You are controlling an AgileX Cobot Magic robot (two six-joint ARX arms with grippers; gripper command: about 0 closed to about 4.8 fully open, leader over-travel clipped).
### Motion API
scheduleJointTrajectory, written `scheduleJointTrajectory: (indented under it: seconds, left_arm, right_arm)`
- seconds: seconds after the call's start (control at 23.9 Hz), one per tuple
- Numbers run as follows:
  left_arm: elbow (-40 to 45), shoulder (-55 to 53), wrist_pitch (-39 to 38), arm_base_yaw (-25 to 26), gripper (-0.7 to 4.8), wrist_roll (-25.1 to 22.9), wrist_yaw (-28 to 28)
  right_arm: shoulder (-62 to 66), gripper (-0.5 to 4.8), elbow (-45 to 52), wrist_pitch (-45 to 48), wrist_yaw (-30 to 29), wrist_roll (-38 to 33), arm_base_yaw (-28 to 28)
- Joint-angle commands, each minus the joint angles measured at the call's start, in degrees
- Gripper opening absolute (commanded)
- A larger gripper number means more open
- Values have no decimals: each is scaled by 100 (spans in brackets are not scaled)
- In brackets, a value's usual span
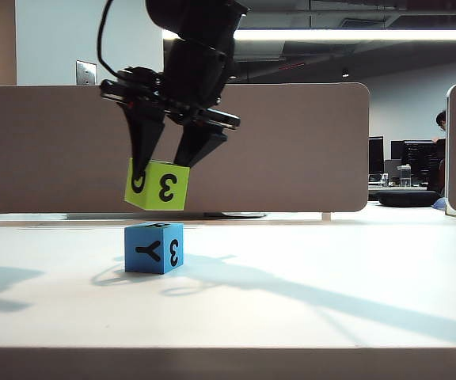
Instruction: Stack the letter block on the right onto the letter block on the left.
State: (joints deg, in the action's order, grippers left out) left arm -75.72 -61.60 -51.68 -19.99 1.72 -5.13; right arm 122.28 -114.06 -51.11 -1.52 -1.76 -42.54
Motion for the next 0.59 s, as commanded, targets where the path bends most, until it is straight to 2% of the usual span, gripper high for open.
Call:
scheduleJointTrajectory:
  seconds: [0.04, 0.25, 0.59]
  left_arm:
    - [-20, 13, 31, -11, -6, -24, -7]
    - [-20, 15, 28, -11, -6, -22, -7]
    - [-17, 15, 33, -11, -6, -24, -4]
  right_arm:
    - [50, 247, -39, 55, 55, 55, -15]
    - [181, 247, -39, 155, 299, 247, -2]
    - [251, 247, -42, 267, 269, 245, 120]
